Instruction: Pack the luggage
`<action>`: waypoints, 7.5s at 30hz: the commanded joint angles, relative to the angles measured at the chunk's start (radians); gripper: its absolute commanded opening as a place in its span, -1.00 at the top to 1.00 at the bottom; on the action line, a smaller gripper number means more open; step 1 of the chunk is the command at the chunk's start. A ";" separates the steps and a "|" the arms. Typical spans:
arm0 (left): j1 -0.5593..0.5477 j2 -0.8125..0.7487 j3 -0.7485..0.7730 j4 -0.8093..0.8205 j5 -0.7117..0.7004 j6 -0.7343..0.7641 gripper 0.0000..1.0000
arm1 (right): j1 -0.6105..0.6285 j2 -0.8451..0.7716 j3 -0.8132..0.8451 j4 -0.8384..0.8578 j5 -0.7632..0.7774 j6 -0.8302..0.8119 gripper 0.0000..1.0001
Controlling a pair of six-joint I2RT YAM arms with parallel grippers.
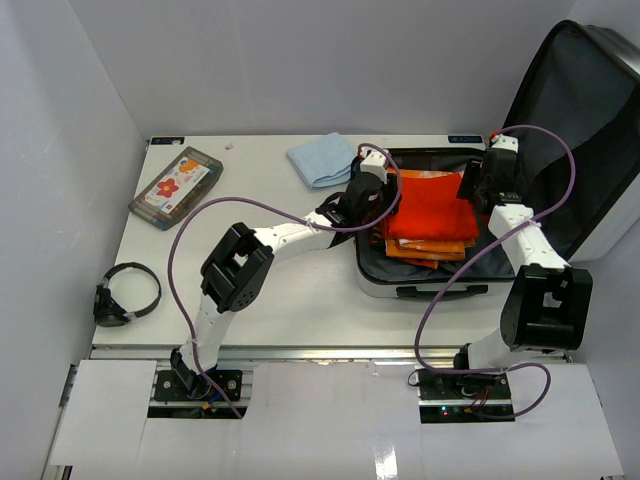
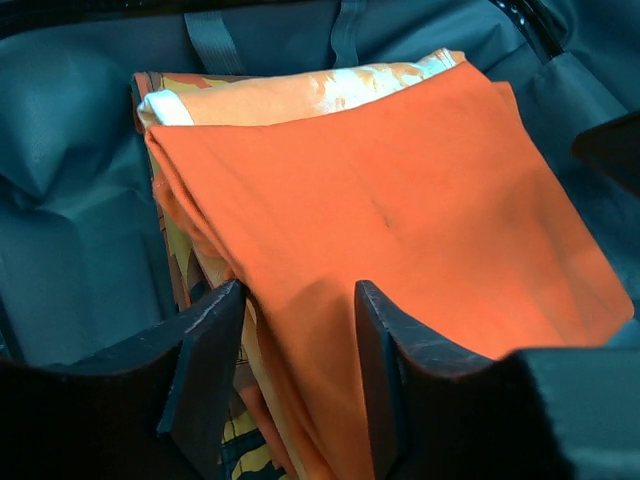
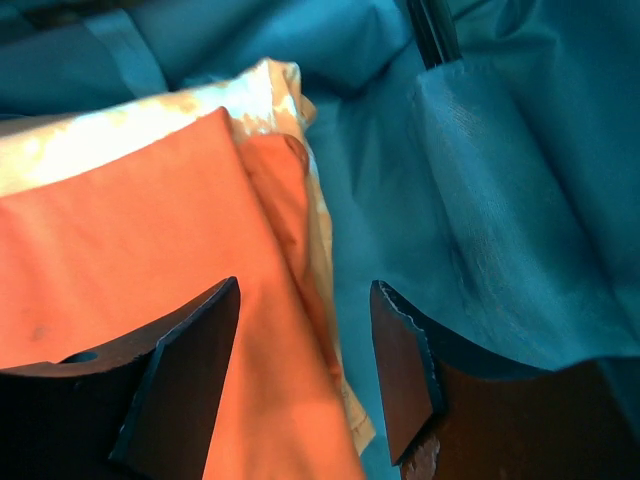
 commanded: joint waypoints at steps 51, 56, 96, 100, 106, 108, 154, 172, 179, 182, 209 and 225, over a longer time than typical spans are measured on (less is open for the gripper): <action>-0.087 -0.242 -0.176 -0.088 0.042 0.138 0.11 | -0.043 -0.159 -0.144 -0.019 -0.163 0.157 0.58; -0.051 -0.350 -0.216 -0.107 -0.130 0.134 -0.34 | 0.017 -0.264 -0.183 -0.022 -0.141 0.148 0.50; 0.686 0.163 -0.046 0.092 0.667 -0.416 -0.50 | 0.518 -0.430 -0.204 0.037 0.029 0.047 -0.11; 0.679 0.205 -0.011 0.099 0.673 -0.446 -0.66 | 0.527 -0.423 -0.200 0.034 0.049 0.042 -0.11; 0.663 0.246 0.029 0.100 0.681 -0.474 -0.67 | 0.535 -0.411 -0.194 0.025 0.074 0.037 -0.12; 0.658 0.252 0.038 0.105 0.672 -0.480 -0.66 | 0.536 -0.410 -0.192 0.022 0.075 0.036 -0.12; 0.623 0.286 -0.035 0.192 0.653 -0.478 0.48 | 0.596 -0.282 -0.118 -0.032 0.221 0.043 -0.17; 0.619 -0.416 -1.075 0.305 0.273 -0.389 1.00 | 0.723 -0.094 0.045 0.069 -0.094 0.024 -0.29; 0.619 -0.468 -1.128 0.330 0.205 -0.430 -0.25 | 0.735 0.233 0.381 0.017 -0.238 -0.028 -0.31; 0.626 -0.464 -1.085 0.286 0.221 -0.427 -0.61 | 0.734 0.349 0.502 -0.020 -0.172 -0.051 -0.31; 0.645 -0.358 -1.046 0.341 0.326 -0.426 0.89 | 0.726 0.642 0.710 -0.100 -0.189 -0.092 -0.49; 0.645 -0.542 -1.164 0.311 0.273 -0.364 1.00 | 0.726 0.779 0.750 -0.121 -0.340 -0.014 -0.64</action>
